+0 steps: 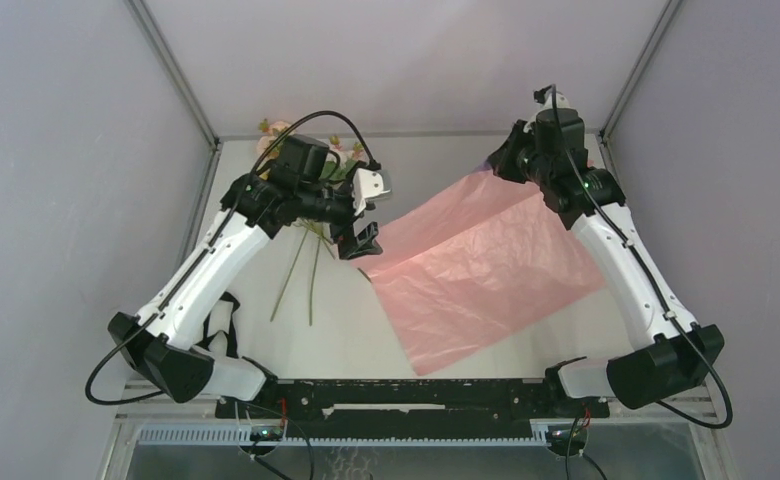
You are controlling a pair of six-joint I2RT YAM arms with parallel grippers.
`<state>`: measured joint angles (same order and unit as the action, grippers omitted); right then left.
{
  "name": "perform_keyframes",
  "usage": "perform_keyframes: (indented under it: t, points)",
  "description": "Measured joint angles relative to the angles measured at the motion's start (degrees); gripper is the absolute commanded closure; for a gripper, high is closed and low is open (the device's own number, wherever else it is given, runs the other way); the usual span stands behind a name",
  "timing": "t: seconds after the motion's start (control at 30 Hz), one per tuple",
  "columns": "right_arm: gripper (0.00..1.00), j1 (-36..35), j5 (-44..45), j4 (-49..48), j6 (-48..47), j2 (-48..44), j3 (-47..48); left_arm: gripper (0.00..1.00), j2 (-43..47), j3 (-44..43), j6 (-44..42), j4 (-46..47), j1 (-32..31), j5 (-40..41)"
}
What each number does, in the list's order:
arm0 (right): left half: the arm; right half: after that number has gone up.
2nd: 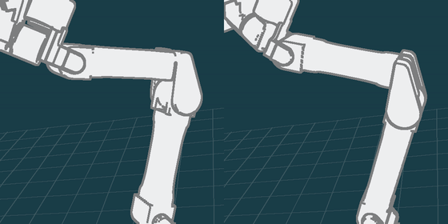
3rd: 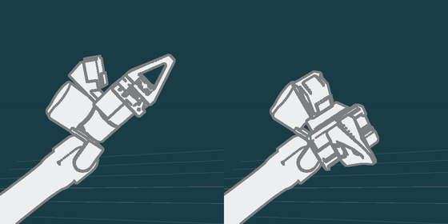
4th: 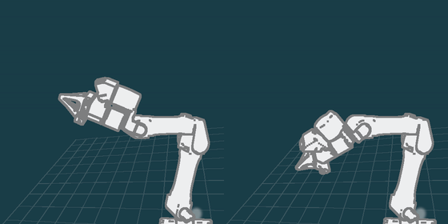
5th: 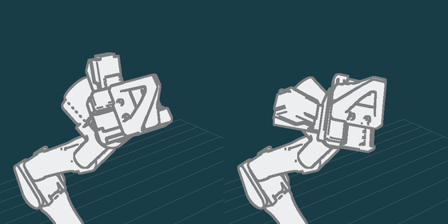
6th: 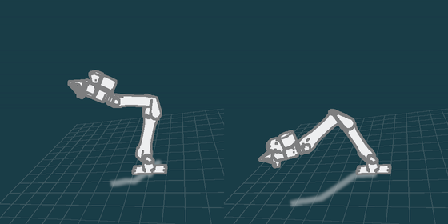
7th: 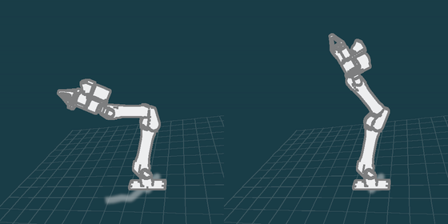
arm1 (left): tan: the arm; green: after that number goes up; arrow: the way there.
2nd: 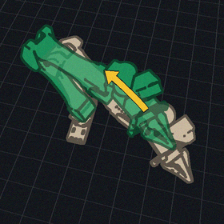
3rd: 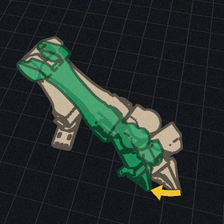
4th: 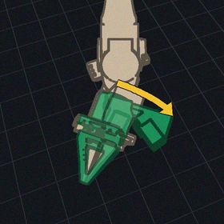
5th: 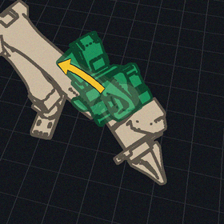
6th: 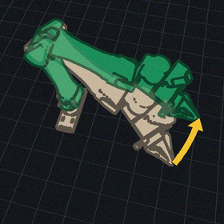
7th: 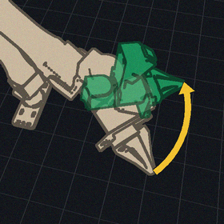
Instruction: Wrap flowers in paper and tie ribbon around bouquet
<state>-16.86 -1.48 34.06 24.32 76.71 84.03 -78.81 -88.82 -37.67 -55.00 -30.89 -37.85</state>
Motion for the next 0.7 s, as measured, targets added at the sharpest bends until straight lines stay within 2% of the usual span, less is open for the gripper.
perform_keyframes:
  t: [0.2,0.33,0.47,0.7]
  points:
    - [1.0,-1.0,-1.0,0.1,-0.9,0.6,0.2,0.01,-4.1,0.0,2.9,4.5,-0.1,10.3]
    - [1.0,-1.0,-3.0,0.1,-1.3,1.0,0.2,0.05,-8.8,0.0,3.3,6.8,0.0,14.1]
    - [1.0,-1.0,-3.8,0.1,-1.6,1.6,0.2,0.06,-12.4,0.0,2.9,3.6,-0.1,11.2]
    - [1.0,-0.1,-3.8,0.4,-1.8,3.4,1.1,0.14,-10.3,3.9,2.1,1.0,-0.7,2.6]
